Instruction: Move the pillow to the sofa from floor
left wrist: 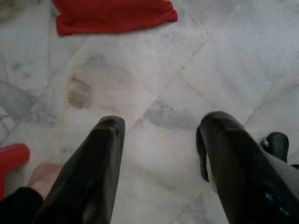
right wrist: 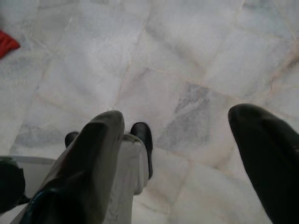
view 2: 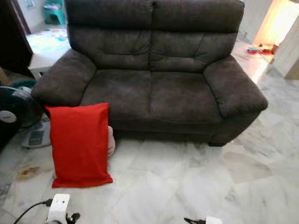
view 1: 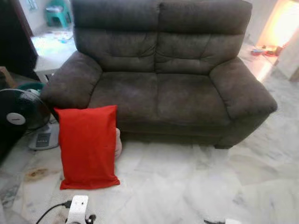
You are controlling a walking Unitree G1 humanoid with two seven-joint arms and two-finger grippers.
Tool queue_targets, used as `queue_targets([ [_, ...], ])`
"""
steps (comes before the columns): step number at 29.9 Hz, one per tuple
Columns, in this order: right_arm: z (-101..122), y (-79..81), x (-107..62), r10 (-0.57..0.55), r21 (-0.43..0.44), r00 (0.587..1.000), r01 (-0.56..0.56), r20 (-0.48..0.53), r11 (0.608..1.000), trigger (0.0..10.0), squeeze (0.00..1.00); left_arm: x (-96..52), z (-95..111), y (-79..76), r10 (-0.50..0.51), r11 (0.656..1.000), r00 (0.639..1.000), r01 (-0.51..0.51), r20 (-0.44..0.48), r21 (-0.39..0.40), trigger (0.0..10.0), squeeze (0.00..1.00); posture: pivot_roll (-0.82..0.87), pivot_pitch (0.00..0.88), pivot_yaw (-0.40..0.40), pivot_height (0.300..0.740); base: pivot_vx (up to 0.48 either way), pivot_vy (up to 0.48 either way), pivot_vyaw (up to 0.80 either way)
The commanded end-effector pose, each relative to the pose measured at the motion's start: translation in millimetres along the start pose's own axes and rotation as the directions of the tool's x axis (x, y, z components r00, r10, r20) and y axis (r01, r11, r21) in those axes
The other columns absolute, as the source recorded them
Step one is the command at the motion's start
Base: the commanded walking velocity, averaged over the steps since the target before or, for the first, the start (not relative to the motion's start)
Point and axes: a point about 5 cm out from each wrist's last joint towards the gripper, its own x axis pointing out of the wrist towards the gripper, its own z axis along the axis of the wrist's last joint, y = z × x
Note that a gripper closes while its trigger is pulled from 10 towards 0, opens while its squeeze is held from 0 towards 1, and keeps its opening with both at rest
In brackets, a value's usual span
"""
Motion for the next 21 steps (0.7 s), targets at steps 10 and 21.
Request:
queue_targets([
  [10,-2.7,-2.7,-1.0,-0.002,-0.006,1.000,0.002,-0.008,1.000,10.0,0.00,0.2,0.0,-0.8,-0.005,1.000,1.000,0.005,-0.006,-0.008,10.0,0.00,0.05,0.000,-0.029,0.740,0.000,0.000,0.00],
  [21,-1.6,-2.6,-0.8,0.002,-0.054,1.000,-0.002,-0.008,0.999,10.0,0.00,0.2,0.0,0.4,0.009,1.000,1.000,-0.009,-0.007,-0.007,10.0,0.00,0.05,0.000,-0.028,0.740,0.158,0.000,0.44],
])
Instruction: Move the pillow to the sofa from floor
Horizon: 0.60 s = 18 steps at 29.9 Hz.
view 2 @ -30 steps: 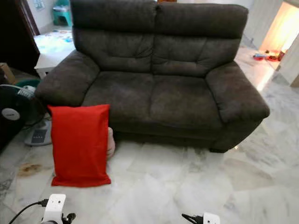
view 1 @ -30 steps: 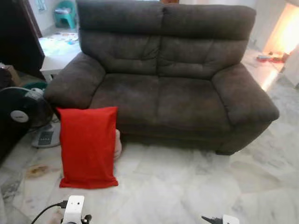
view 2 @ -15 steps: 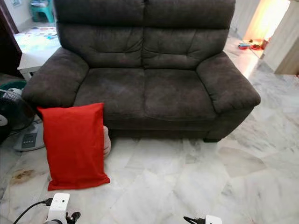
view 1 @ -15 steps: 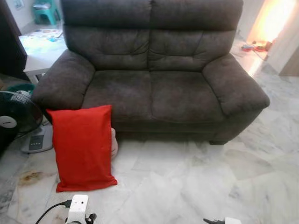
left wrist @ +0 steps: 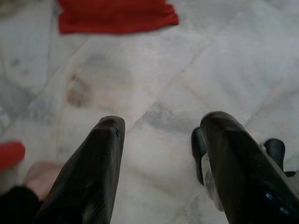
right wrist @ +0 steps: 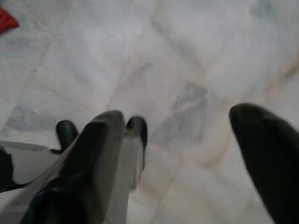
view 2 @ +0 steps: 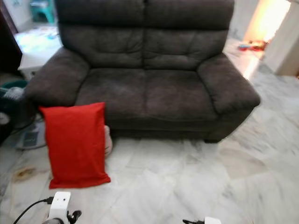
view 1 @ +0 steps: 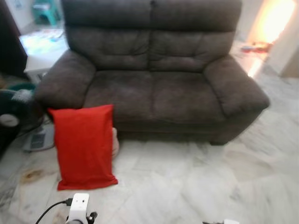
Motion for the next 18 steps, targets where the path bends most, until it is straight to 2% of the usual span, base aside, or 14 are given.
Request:
queue_targets([
  [1,5.2,1.8,1.3,0.004,-0.004,1.000,-0.004,0.016,1.000,10.0,0.00,-1.2,-5.4,3.6,0.015,1.000,1.000,-0.015,-0.022,-0.005,10.0,0.00,0.05,0.001,-0.027,0.740,0.337,0.000,0.80],
  [8,4.8,2.1,1.3,0.010,-0.003,1.000,-0.010,0.011,1.000,10.0,0.00,-1.2,-5.7,3.6,0.018,1.000,1.000,-0.018,-0.024,-0.009,10.0,0.00,0.05,0.002,-0.028,0.740,0.381,0.000,0.76],
  [12,4.3,2.1,1.3,0.010,0.011,1.000,-0.010,0.009,1.000,10.0,0.00,-1.2,-5.7,3.5,0.019,1.000,1.000,-0.020,-0.024,-0.010,10.0,0.00,0.05,0.003,-0.029,0.740,0.409,0.000,0.00],
  [17,5.8,2.1,1.5,0.014,-0.025,1.000,-0.013,0.013,1.000,10.0,0.00,-1.2,-5.6,3.6,0.020,1.000,1.000,-0.020,-0.024,-0.012,10.0,0.00,0.05,0.003,-0.027,0.740,0.414,0.000,0.00],
  [18,5.9,2.0,1.5,0.013,-0.026,1.000,-0.012,0.014,1.000,10.0,0.00,-1.2,-5.6,3.6,0.019,1.000,1.000,-0.020,-0.024,-0.013,10.0,0.00,0.05,0.003,-0.028,0.740,0.420,0.000,0.80],
])
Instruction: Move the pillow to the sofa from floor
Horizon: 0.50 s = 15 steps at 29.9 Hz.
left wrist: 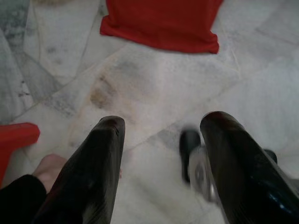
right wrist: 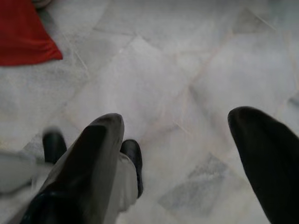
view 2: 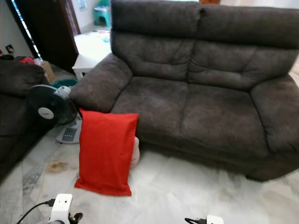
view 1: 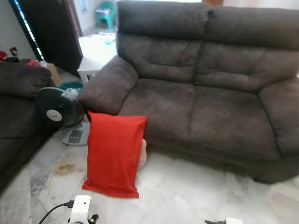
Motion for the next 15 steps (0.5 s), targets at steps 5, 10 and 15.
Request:
queue_targets([
  [5,0.3,5.9,0.7,0.015,-0.005,1.000,-0.015,0.002,1.000,10.0,0.00,-1.1,-2.7,7.1,0.021,1.000,1.000,-0.021,-0.011,-0.007,10.0,0.00,0.05,0.005,-0.027,0.740,0.416,0.000,0.80],
  [10,-0.6,6.6,0.7,0.017,0.021,1.000,-0.017,-0.001,1.000,10.0,0.00,-1.1,-2.5,7.5,0.021,1.000,1.000,-0.022,-0.010,-0.007,10.0,0.00,0.05,0.007,-0.026,0.740,0.417,0.000,0.16],
  [15,-0.7,6.9,0.7,0.015,0.025,1.000,-0.015,-0.001,1.000,10.0,0.00,-1.1,-2.5,7.9,0.022,1.000,1.000,-0.022,-0.011,-0.005,10.0,0.00,0.05,0.007,-0.025,0.740,0.417,0.000,0.00],
])
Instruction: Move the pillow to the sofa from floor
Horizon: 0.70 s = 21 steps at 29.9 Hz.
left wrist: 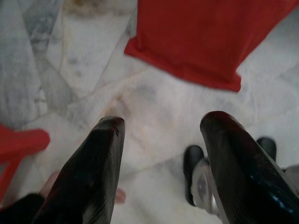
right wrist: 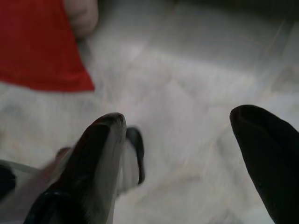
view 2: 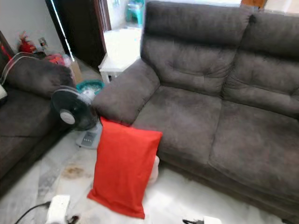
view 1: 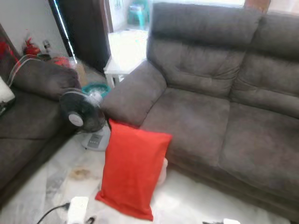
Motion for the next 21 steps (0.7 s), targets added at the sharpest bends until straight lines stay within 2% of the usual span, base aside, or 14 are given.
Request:
queue_targets([
  [1,1.3,5.7,1.1,0.010,0.019,1.000,-0.010,0.004,1.000,10.0,0.00,-0.8,0.3,9.4,0.026,1.000,1.000,-0.026,0.000,-0.002,10.0,0.00,0.05,0.007,-0.025,0.740,0.416,0.000,0.00],
  [12,1.7,4.7,1.0,0.000,0.019,1.000,0.000,0.007,1.000,10.0,0.00,-0.7,0.7,9.3,0.030,1.000,1.000,-0.030,0.001,0.003,10.0,0.00,0.05,0.007,-0.027,0.740,0.403,0.000,0.00],
  [17,2.5,4.3,1.1,-0.001,0.003,1.000,0.001,0.011,1.000,10.0,0.00,-0.7,1.2,8.8,0.026,1.000,1.000,-0.026,0.006,0.008,10.0,0.00,0.05,0.007,-0.029,0.740,0.000,0.000,0.00],
  [21,3.3,3.8,1.1,-0.002,-0.014,1.000,0.003,0.014,1.000,10.0,0.00,-0.6,1.3,8.2,0.024,1.000,1.000,-0.024,0.008,0.001,10.0,0.00,0.05,0.007,-0.030,0.740,0.000,0.000,0.80],
])
